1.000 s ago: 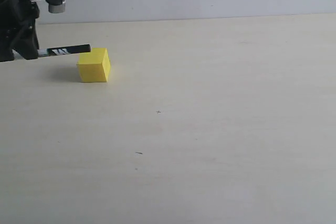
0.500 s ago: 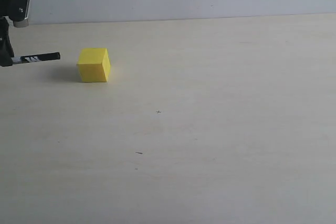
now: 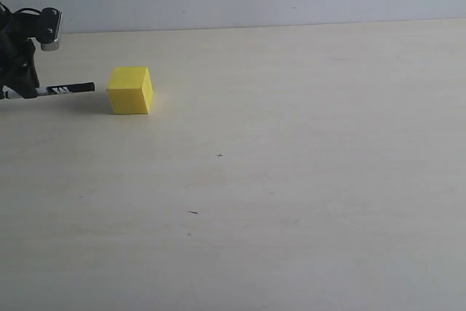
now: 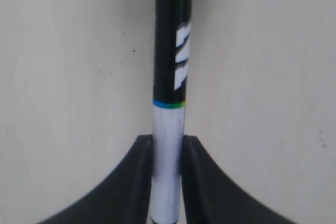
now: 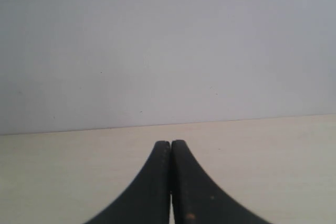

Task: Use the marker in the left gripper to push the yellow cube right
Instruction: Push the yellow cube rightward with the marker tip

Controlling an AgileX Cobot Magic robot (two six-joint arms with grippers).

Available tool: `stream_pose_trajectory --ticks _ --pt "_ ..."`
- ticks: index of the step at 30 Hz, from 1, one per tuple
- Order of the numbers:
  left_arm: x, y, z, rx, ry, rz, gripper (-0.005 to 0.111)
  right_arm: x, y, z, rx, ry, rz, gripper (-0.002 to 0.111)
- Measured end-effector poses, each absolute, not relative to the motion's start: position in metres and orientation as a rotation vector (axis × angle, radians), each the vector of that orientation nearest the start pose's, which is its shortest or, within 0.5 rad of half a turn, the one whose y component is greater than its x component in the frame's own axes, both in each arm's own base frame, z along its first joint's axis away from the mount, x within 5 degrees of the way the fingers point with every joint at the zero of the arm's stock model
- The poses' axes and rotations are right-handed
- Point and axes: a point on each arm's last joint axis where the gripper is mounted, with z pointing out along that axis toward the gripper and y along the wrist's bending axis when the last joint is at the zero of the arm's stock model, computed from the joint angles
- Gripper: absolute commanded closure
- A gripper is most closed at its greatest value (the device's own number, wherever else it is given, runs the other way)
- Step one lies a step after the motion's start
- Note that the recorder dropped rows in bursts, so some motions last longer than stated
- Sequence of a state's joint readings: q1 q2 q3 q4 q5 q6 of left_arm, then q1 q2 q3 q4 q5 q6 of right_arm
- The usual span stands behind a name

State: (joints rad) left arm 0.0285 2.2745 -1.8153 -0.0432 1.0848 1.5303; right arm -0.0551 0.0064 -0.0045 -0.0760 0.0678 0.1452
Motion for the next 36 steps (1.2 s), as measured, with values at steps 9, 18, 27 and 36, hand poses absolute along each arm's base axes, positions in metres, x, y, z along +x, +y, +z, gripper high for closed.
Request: stream_pose_trajectory --ticks 9,18,27,36 --pt "0.470 0.010 0.147 2.096 2.189 0.081 0.107 0.057 -0.004 0.208 0.101 1.550 0.007 0.108" --pt "0.470 -0.012 0.146 2.165 2.130 0.086 0.107 0.057 -0.004 0.208 0.101 1.550 0.007 0.108" --pt "0.468 -0.066 0.148 2.249 2.020 0.080 0.107 0.057 -0.004 0.208 0.101 1.550 0.007 0.108" --pt "0.466 -0.030 0.149 2.148 2.245 0.089 0.107 0.057 -0.004 0.208 0.101 1.550 0.007 0.108"
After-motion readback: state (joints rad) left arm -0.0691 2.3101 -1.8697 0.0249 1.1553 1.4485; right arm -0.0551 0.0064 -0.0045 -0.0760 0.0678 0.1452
